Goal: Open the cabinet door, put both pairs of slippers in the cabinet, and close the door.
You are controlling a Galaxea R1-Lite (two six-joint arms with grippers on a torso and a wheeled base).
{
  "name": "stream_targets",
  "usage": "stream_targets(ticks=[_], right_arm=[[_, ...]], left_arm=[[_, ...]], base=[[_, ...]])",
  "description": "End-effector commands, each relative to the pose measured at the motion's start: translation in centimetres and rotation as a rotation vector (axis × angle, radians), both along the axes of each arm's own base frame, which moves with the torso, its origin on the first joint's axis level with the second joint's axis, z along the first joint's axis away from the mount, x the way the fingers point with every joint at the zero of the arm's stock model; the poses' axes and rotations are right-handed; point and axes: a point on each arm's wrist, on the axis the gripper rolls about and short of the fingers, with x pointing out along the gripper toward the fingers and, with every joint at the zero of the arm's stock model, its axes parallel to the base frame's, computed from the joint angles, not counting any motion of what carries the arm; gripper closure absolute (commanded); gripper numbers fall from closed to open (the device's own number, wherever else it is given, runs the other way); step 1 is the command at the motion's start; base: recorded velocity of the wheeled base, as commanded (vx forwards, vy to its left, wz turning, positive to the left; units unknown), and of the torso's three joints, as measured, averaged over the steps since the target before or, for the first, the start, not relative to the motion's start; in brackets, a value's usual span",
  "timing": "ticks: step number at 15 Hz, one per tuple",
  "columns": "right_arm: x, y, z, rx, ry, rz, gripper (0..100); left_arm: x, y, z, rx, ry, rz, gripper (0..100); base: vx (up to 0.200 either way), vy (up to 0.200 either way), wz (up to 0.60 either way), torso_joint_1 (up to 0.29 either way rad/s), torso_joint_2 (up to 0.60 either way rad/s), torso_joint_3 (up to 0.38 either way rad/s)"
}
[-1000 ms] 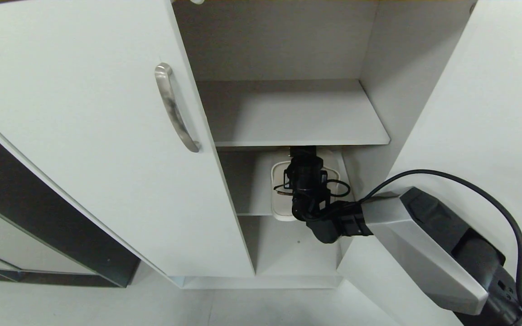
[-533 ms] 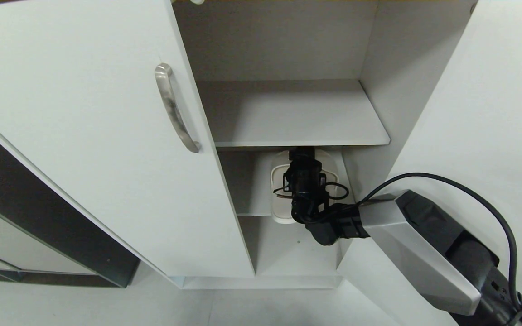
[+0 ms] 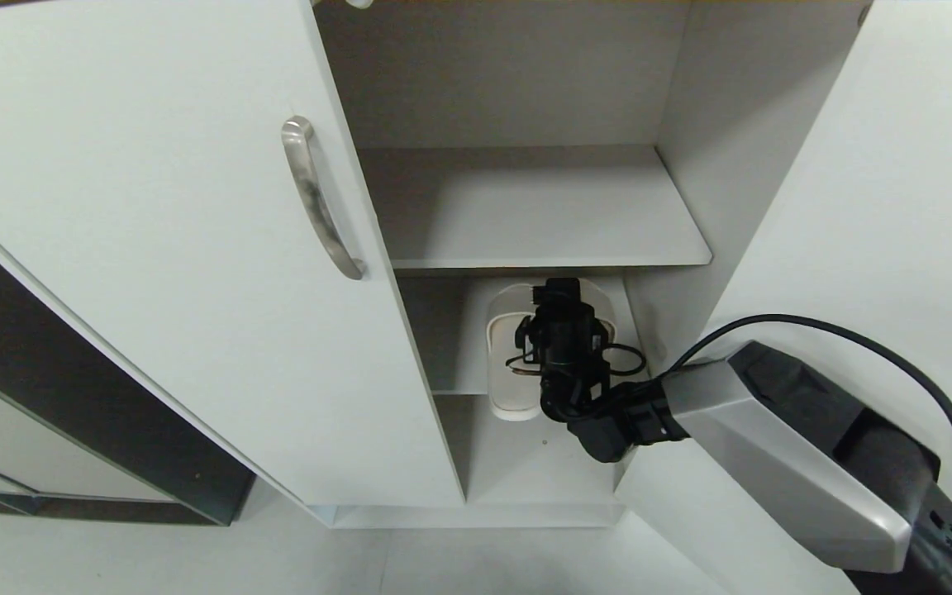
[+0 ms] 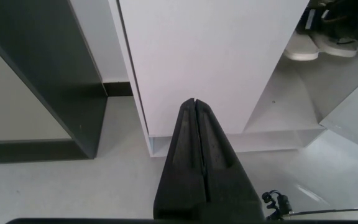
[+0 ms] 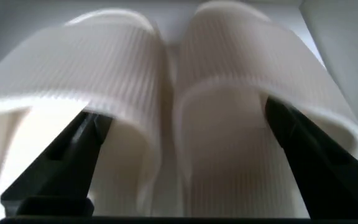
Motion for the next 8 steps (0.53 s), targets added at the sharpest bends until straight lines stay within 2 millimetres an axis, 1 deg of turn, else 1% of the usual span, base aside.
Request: stream_targets(ticks=[1, 2, 3, 4, 5, 6, 8], right_arm=[[-4.1, -0.8, 3.1, 0.017, -0.021, 0.035, 0], [-5.2, -1.0, 3.2, 0.018, -0.021, 0.048, 0], [-7.9, -1.5, 3.0, 0.013, -0.015, 0.081, 0], [-8.7, -1.6, 3.0, 0.013, -0.015, 0.091, 0], [-10.9, -2.1, 2.3, 0.014, -0.016, 0.111, 0], [-11.9, -2.4, 2.0, 0.019, -0.023, 0.1, 0], [-13.3, -3.1, 1.5, 0.026, -0.03, 0.098, 0]], left_arm=[[0.0, 0.0, 0.0, 0.0, -0.001, 0.002, 100], [0.0, 0.0, 0.0, -0.002, -0.001, 0.002, 100], [0.0, 0.0, 0.0, 0.0, -0.001, 0.002, 100], [0.0, 0.0, 0.0, 0.0, -0.001, 0.002, 100], [0.0, 0.0, 0.0, 0.0, -0.001, 0.002, 100], [0.0, 0.0, 0.0, 0.0, -0.001, 0.002, 100], [0.0, 0.0, 0.0, 0.0, -0.001, 0.002, 100]], base=[[0.0, 0.0, 0.0, 0.0, 0.0, 0.0], [0.0, 0.0, 0.0, 0.0, 0.0, 0.0], [0.0, 0.0, 0.0, 0.0, 0.0, 0.0], [0.0, 0.0, 0.0, 0.0, 0.0, 0.0], [0.0, 0.0, 0.0, 0.0, 0.0, 0.0], [0.0, 0.0, 0.0, 0.0, 0.0, 0.0], [0.0, 0.0, 0.0, 0.0, 0.0, 0.0]])
